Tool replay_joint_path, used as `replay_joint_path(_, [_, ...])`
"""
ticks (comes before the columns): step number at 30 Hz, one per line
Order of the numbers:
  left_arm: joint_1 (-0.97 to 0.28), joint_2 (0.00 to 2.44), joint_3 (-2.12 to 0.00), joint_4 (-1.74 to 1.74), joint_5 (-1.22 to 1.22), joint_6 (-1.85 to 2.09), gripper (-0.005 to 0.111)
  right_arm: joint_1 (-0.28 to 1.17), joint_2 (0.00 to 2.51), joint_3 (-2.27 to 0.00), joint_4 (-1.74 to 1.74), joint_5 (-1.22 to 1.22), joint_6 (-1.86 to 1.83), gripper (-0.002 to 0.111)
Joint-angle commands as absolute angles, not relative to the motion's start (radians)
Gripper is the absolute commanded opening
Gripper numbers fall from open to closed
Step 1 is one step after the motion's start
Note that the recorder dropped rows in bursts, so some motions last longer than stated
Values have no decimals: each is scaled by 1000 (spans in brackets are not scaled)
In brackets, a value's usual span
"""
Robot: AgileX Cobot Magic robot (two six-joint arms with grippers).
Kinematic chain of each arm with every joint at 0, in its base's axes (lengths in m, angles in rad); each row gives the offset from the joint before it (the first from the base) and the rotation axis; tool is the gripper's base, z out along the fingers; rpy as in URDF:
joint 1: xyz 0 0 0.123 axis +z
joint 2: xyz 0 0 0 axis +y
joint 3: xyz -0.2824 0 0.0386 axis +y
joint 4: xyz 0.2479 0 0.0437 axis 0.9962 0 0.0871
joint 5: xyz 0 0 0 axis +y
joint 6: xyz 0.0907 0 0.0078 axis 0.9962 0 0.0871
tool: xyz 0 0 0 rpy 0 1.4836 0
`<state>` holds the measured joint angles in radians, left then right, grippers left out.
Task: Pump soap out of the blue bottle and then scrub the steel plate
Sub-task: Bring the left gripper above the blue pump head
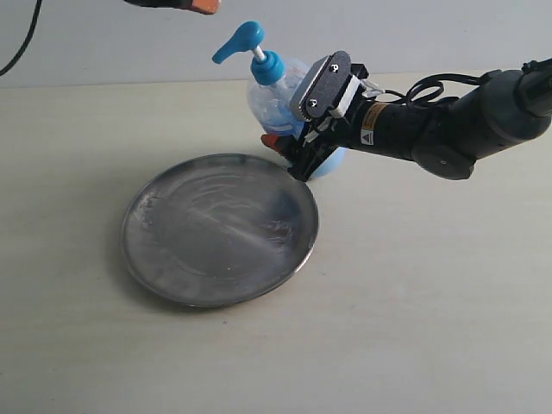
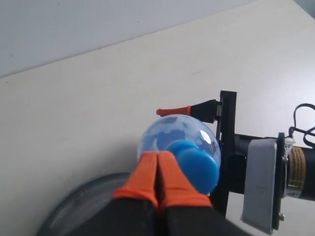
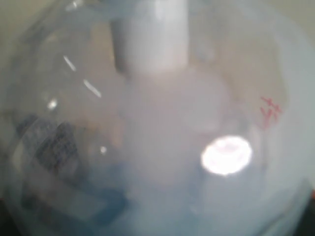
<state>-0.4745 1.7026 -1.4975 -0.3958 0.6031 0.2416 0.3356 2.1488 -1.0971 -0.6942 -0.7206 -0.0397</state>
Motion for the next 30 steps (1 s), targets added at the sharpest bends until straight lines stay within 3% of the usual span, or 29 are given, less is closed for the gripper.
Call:
replay_joint_path(1, [-478,1754,-1563,-427,629,249,1,336,2142,-1104,-690,-728,-51,0])
replay_joint_path(15, [-478,1769,-1650,-468,802,294,1,336,2142,-1104,-690,-728,-35,0])
replay_joint_path(30, [-478,1808,-1650,-532,790,310,1,336,2142,-1104,-690,-728,-33,0])
